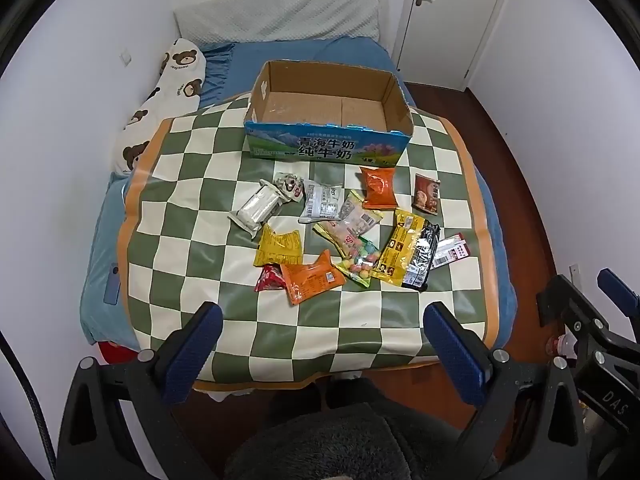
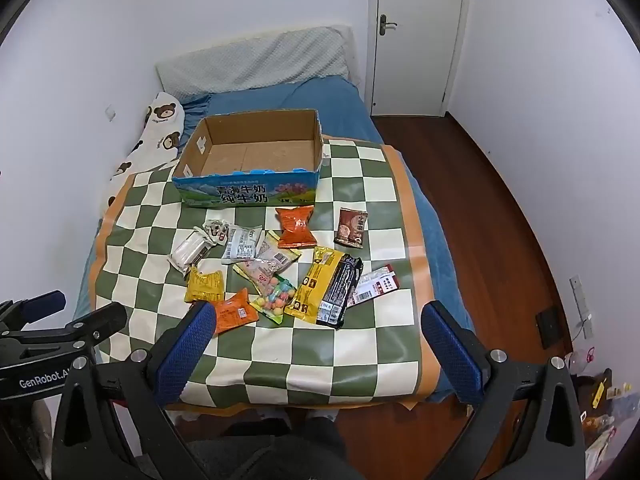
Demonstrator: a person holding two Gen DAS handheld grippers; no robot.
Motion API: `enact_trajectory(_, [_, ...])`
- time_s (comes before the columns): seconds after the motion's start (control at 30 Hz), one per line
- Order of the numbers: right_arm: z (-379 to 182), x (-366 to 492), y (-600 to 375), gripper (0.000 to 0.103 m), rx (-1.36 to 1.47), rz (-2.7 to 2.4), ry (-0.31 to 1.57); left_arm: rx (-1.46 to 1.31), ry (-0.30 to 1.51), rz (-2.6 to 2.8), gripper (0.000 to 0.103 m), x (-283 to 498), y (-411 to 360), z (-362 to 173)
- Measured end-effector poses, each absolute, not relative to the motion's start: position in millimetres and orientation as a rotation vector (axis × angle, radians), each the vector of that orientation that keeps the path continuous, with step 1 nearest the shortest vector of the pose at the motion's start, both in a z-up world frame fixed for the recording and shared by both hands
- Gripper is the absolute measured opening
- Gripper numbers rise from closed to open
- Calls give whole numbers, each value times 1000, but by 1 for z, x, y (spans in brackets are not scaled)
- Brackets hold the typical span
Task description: Organize snacks
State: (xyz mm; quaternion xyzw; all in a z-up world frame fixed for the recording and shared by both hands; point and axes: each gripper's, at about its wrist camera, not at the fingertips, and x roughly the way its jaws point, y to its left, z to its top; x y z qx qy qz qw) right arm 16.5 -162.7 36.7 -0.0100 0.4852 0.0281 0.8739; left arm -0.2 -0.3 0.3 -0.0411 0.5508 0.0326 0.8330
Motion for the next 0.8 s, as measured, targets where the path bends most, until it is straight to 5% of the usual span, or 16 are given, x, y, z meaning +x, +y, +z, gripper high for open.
enact_trajectory(0.8, [37, 18, -167, 103, -16, 61, 1009, -94, 1161, 69, 103, 0, 3, 6])
